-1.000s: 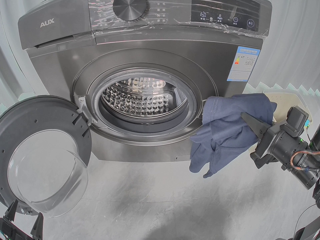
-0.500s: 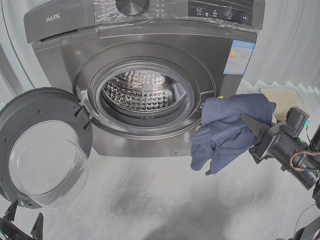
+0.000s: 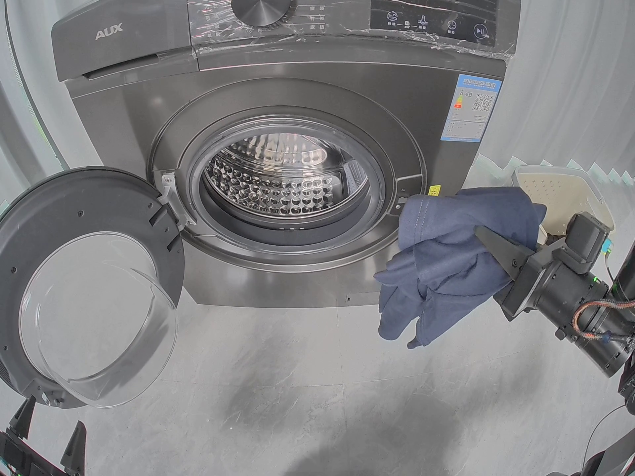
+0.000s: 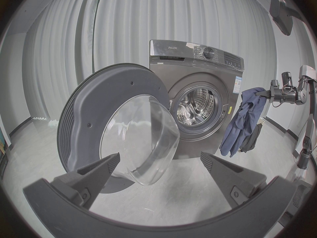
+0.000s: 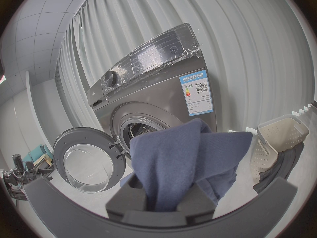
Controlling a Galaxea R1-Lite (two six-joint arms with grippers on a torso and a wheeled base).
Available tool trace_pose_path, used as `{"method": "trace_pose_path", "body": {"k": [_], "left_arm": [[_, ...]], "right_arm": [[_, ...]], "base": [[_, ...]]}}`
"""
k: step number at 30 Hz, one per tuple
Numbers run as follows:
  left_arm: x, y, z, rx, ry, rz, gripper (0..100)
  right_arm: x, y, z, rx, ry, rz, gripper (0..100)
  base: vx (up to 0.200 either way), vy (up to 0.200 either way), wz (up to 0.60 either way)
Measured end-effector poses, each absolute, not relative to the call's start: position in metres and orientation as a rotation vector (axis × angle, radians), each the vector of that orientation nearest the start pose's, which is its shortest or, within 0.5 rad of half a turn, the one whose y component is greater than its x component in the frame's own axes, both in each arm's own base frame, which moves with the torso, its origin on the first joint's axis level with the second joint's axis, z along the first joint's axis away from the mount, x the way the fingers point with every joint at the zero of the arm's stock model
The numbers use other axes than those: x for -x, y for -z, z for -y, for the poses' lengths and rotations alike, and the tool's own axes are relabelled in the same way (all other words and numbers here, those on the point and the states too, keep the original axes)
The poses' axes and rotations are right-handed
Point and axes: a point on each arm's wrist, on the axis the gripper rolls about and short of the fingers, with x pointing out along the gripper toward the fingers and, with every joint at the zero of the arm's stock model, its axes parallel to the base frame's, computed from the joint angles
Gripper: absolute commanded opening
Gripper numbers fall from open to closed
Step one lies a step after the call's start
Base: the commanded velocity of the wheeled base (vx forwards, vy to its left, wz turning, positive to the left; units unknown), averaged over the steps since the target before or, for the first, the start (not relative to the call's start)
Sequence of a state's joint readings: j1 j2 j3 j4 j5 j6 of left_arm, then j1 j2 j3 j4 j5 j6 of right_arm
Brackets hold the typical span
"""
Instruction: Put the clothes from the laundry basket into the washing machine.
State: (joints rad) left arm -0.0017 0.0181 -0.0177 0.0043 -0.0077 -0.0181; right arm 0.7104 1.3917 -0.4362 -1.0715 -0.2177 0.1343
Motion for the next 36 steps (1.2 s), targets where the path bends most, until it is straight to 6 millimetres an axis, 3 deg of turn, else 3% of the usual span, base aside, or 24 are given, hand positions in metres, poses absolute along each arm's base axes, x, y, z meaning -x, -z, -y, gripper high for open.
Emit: {"method": "trace_pose_path", "body": {"k": [14, 36], "left_arm": [[0.023, -0.081, 0.000, 0.005, 0.004, -0.003, 100], [0.023, -0.081, 0.000, -0.001, 0.002, -0.003, 100]], "right_arm": [[-0.165, -0.208, -0.140, -0.187, -0.518, 0.065, 0], [-0.187, -0.207, -0.173, -0.189, -0.555, 0.068, 0]], "base": [[0.000, 0.000, 0.00], [0.000, 0.000, 0.00]]}}
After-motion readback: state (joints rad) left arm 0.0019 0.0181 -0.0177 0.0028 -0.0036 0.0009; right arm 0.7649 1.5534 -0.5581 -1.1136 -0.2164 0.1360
